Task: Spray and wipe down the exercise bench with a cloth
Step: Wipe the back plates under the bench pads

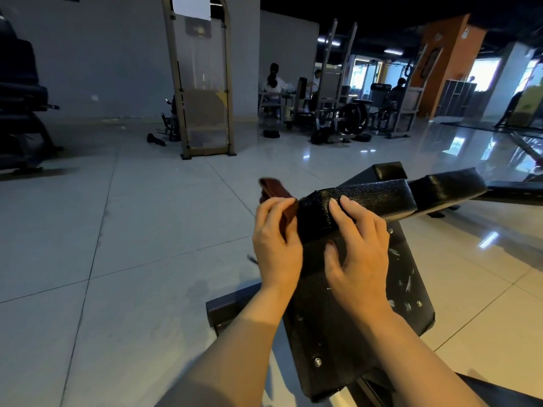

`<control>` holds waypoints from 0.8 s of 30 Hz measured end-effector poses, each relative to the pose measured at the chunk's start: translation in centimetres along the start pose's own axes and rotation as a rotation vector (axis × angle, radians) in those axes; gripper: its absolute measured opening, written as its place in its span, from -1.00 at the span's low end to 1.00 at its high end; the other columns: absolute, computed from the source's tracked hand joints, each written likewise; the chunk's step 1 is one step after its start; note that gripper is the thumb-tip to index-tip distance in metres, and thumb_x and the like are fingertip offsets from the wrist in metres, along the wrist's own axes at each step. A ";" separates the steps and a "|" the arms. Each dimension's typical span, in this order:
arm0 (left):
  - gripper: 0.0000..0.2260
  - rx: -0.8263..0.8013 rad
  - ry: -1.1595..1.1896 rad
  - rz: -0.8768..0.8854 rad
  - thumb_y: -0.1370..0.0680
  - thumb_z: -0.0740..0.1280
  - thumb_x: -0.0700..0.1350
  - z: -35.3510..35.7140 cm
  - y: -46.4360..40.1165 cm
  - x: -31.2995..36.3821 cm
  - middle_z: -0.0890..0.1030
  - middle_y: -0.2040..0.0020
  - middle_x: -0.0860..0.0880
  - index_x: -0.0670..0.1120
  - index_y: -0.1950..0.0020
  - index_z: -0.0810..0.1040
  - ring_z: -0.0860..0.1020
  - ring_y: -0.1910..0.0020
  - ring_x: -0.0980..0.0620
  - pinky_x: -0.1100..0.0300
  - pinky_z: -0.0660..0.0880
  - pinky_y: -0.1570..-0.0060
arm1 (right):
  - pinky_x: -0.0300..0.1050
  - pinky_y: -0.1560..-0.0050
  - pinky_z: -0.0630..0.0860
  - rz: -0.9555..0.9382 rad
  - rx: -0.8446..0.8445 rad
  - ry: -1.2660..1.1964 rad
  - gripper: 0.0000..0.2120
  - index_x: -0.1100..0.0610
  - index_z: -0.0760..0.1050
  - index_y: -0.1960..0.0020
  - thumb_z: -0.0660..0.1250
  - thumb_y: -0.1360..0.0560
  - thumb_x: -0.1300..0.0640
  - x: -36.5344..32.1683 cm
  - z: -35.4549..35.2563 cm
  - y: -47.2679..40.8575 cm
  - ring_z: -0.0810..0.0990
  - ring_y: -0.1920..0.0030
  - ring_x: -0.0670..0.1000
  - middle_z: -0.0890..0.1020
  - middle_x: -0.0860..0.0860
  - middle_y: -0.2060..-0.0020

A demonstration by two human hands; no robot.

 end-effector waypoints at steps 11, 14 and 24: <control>-0.78 0.050 0.002 0.113 -0.50 0.37 -0.32 -0.6 0.3 3.6 0.50 -0.12 -0.01 -0.14 -0.12 0.55 0.48 -0.12 0.16 0.50 0.37 -0.12 | 0.00 -0.40 0.28 0.004 -0.077 0.001 -0.34 0.19 0.38 -0.43 0.41 -0.35 0.38 0.0 0.0 0.1 0.31 -0.39 0.07 0.43 0.10 -0.35; -0.81 -0.006 -0.060 -0.100 -0.49 0.40 -0.30 -1.1 0.5 -0.9 0.51 -0.07 -0.01 -0.12 -0.07 0.57 0.53 -0.10 0.05 0.62 0.32 0.01 | 0.00 -0.43 0.25 0.024 -0.112 0.004 -0.33 0.18 0.36 -0.45 0.43 -0.37 0.37 0.0 0.1 0.3 0.27 -0.42 0.05 0.40 0.08 -0.38; -0.72 -0.081 -0.085 -0.088 -0.50 0.37 -0.30 -0.7 0.8 0.2 0.48 -0.15 0.05 -0.06 -0.17 0.56 0.48 -0.16 0.12 0.46 0.42 -0.08 | -0.01 -0.44 0.21 0.057 -0.120 -0.044 -0.29 0.17 0.33 -0.47 0.44 -0.36 0.38 -0.1 0.2 0.4 0.22 -0.45 0.01 0.36 0.07 -0.41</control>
Point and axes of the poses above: each hand's wrist, its own y-axis away from the middle knuckle, its own z-axis out of the palm, x = y × z, the point moved 10 cm from there along -y, towards the middle knuckle
